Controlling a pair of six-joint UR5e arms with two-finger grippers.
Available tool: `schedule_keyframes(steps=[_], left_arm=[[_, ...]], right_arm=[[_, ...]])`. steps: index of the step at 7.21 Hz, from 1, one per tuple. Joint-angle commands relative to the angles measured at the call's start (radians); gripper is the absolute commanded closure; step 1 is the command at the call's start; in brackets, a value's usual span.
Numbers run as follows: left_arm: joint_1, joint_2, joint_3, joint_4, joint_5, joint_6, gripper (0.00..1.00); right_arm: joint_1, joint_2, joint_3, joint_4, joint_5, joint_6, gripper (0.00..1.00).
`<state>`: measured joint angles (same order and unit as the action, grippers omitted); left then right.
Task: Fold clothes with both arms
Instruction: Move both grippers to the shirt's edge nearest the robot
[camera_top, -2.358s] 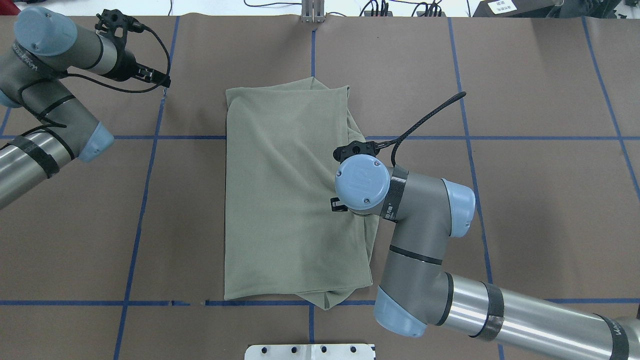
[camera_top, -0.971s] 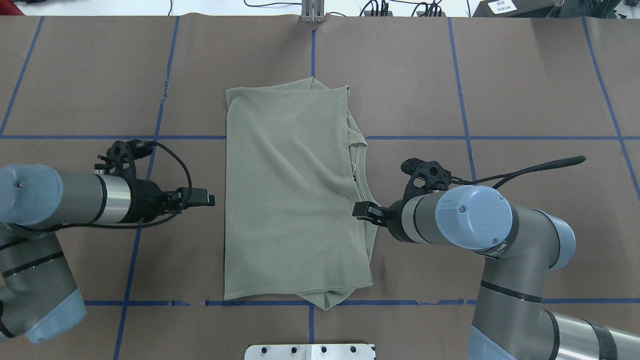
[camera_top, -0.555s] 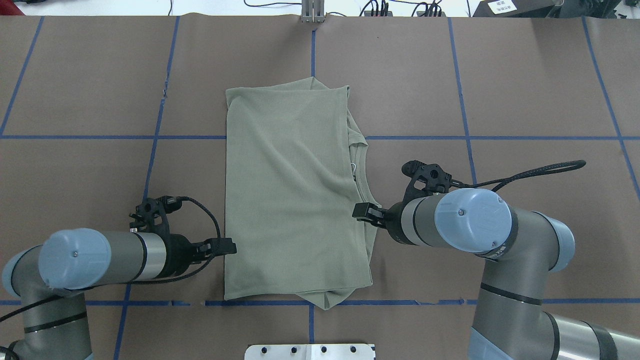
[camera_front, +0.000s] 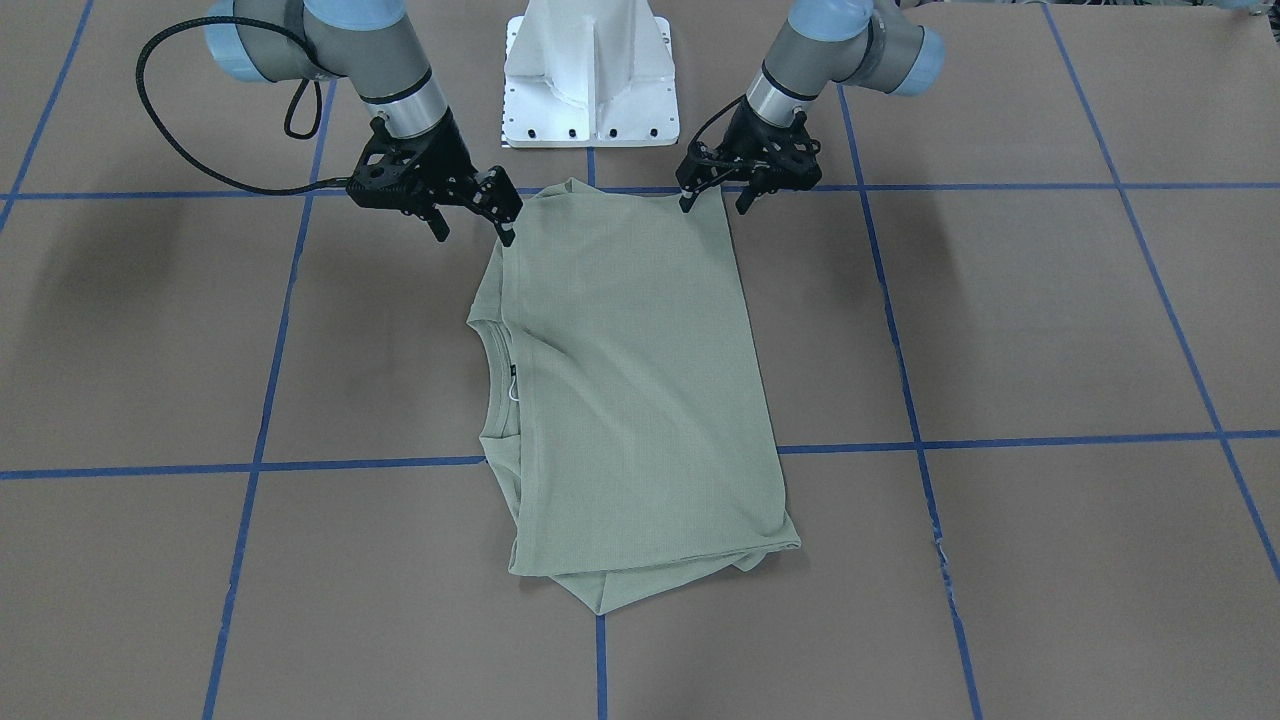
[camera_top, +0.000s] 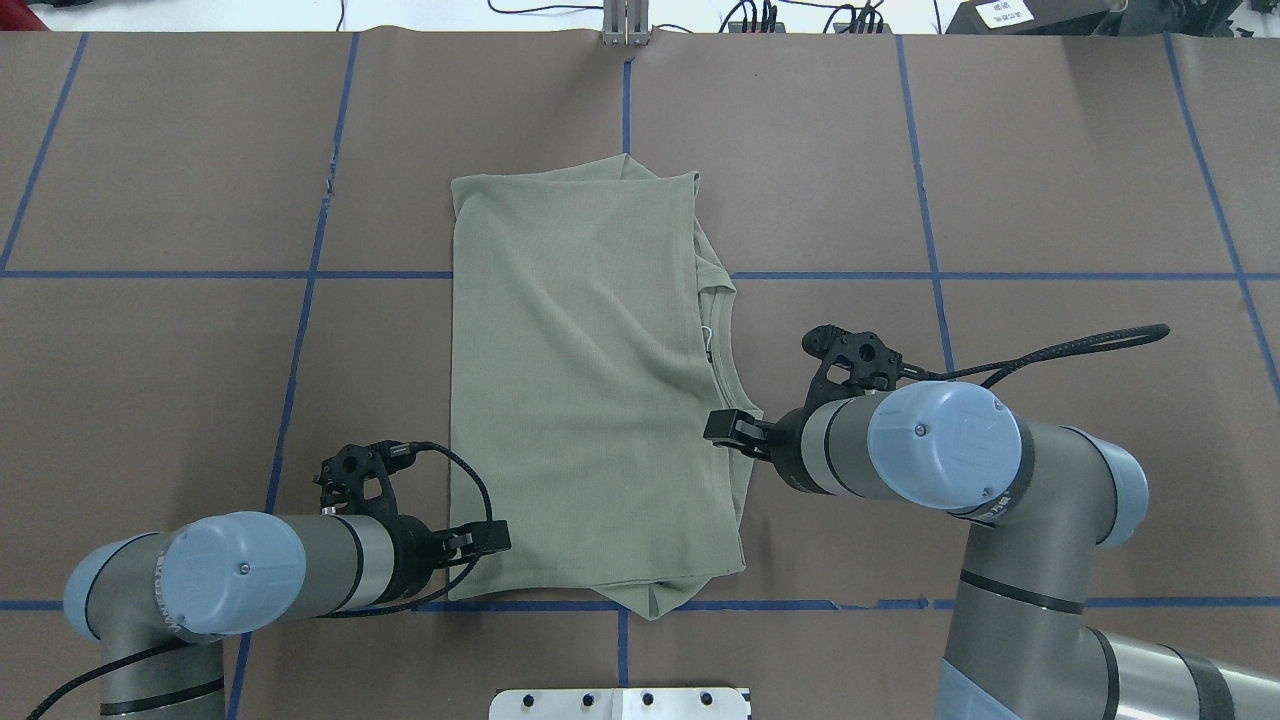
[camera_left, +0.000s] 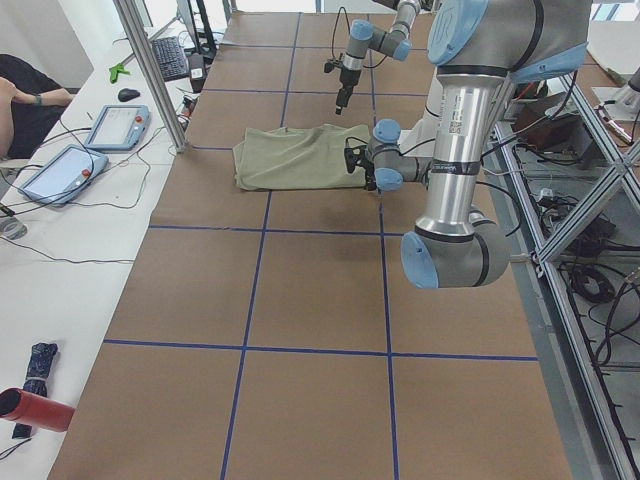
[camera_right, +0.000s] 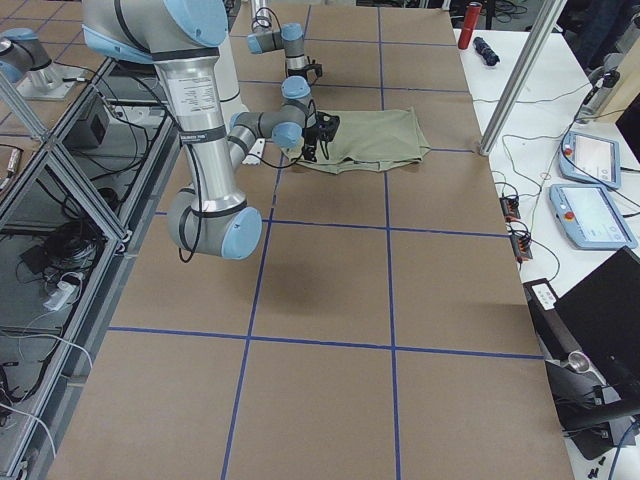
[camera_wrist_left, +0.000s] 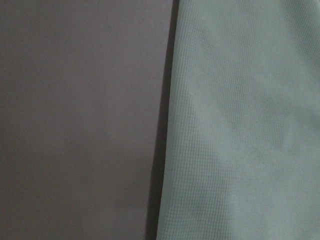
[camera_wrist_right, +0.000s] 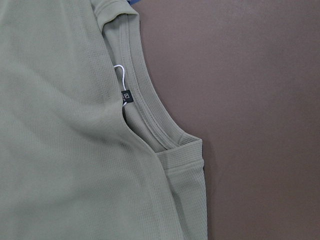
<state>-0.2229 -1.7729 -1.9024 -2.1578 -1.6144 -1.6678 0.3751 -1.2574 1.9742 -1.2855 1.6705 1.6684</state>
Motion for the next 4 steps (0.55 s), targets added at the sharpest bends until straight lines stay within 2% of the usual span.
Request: schedule_keyframes(steps=[1, 2, 4], left_arm=[[0.013, -0.006, 0.0, 0.013, 0.007, -0.001, 0.08], [0.023, -0.005, 0.002, 0.013, 0.007, -0.013, 0.11], [0.031, -0.006, 0.0, 0.013, 0.005, -0.015, 0.11]], right_arm=[[-0.001, 0.0, -0.002, 0.0, 0.0, 0.001, 0.0], [-0.001, 0.0, -0.002, 0.0, 0.0, 0.001, 0.0], [-0.001, 0.0, -0.002, 0.0, 0.0, 0.001, 0.0]])
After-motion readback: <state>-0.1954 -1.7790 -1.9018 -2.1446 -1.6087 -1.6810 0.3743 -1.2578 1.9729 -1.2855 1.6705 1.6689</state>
